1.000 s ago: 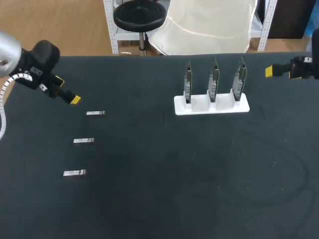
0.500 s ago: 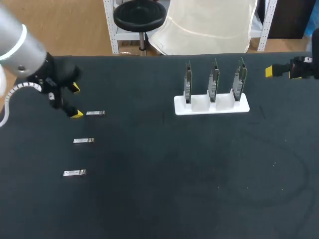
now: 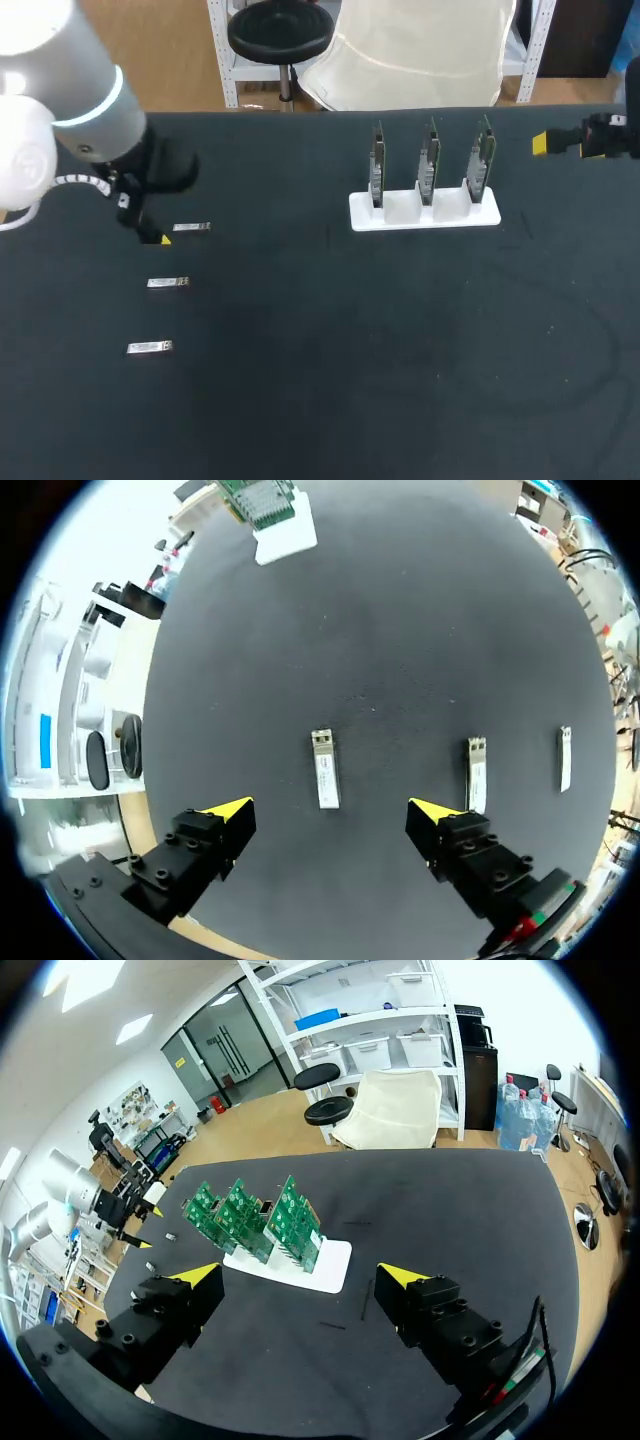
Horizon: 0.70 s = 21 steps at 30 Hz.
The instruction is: Pick up the optical module with the left hand, and insert it into the network port with the right hand.
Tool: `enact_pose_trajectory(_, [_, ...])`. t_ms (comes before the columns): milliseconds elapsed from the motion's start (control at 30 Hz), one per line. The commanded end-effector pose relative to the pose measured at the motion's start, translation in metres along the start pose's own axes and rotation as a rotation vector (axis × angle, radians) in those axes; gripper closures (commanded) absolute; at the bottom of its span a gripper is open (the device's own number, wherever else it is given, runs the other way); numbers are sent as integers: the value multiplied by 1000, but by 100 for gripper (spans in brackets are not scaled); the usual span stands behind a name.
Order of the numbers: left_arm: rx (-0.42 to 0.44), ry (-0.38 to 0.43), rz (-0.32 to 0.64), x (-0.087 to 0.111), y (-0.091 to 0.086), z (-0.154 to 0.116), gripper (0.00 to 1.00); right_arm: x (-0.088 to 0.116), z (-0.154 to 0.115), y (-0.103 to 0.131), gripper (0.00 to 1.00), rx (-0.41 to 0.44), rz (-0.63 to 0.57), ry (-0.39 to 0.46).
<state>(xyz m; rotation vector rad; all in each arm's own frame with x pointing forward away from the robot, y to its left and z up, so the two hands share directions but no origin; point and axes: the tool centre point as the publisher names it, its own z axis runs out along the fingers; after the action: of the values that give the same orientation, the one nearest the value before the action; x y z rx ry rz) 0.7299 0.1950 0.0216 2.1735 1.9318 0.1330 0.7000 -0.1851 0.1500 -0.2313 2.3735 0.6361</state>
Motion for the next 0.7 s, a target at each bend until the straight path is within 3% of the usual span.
enact_pose_trajectory(33, [24,128,-29,-5,5,8,0,0,0,0,0,0,0,0])
enact_pose_trajectory(300, [17,148,-71,-9,9,9,0,0,0,0,0,0,0,0])
enact_pose_trajectory(700, [103,205,-82,-6,5,16,0,0,0,0,0,0,0,0])
